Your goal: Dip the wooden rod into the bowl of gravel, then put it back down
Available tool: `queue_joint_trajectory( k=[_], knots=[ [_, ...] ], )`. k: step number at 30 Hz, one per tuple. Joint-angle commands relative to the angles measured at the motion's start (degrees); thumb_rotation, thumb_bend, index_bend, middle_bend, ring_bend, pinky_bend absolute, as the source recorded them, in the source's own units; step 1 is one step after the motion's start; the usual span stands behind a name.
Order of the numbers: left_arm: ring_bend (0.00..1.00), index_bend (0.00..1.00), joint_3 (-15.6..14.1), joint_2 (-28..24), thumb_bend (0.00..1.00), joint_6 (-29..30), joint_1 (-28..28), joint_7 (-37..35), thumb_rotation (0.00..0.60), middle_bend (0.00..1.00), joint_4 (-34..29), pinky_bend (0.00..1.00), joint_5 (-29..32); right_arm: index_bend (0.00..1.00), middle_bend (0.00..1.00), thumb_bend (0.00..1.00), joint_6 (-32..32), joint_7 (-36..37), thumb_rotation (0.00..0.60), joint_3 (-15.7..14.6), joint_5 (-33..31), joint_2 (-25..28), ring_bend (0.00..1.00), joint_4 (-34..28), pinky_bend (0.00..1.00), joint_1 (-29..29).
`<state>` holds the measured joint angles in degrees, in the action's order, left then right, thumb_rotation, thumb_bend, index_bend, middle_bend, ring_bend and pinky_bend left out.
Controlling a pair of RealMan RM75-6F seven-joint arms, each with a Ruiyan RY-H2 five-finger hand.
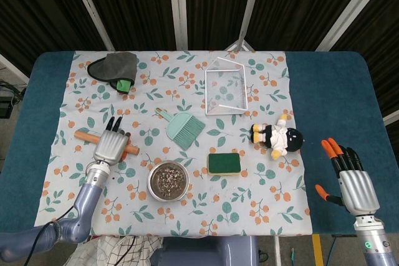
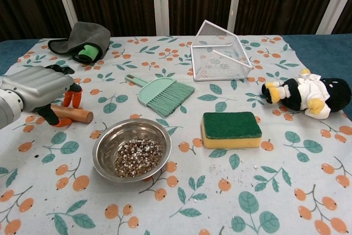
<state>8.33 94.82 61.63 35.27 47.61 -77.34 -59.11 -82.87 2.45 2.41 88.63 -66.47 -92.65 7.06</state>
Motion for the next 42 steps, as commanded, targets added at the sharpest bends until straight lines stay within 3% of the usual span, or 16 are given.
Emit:
queue_joint_trajectory(
  k=[1,9,17,24,42],
  knots=[
    [0.05,0.48,-0.1,0.0,0.45,0.1,0.1,-0.2,0.600,0.51,0.0,0.01,-0.1,0.00,0.00,0.27,0.0,-0.1,0.600,0.0,0.0,0.0,0.00,0.0,0.00,0.0],
    [0.11,0.56,-1.0,-0.3,0.54,1.0,-0.3,-1.5,0.600,0.62,-0.4,0.05,-1.0,0.00,0.00,0.27,-0.1,-0.2,0.600,-0.1,0.0,-0.1,0.00,0.0,0.00,-0.1],
    [0.14,0.59,-1.3,-0.9,0.65,3.0,-1.0,-5.8,0.600,0.65,-1.4,0.08,-4.3,0.00,0.00,0.27,0.0,-0.4,0.600,0.0,-0.1,-0.1,0.00,-0.2,0.00,0.0],
    [0.16,0.60,-1.4,-1.4,0.67,4.8,-1.4,-10.3,0.600,0.67,-2.1,0.09,-7.9,0.00,0.00,0.27,0.0,-0.4,0.600,0.0,-0.1,-0.1,0.00,-0.2,0.00,-0.1],
    [0.20,0.62,1.1,-4.5,0.67,19.5,-6.4,-37.8,0.600,0.69,-7.2,0.12,-22.1,0.00,0.00,0.27,-0.2,-0.5,0.600,0.0,0.0,-0.1,0.00,-0.2,0.00,-0.1]
  ],
)
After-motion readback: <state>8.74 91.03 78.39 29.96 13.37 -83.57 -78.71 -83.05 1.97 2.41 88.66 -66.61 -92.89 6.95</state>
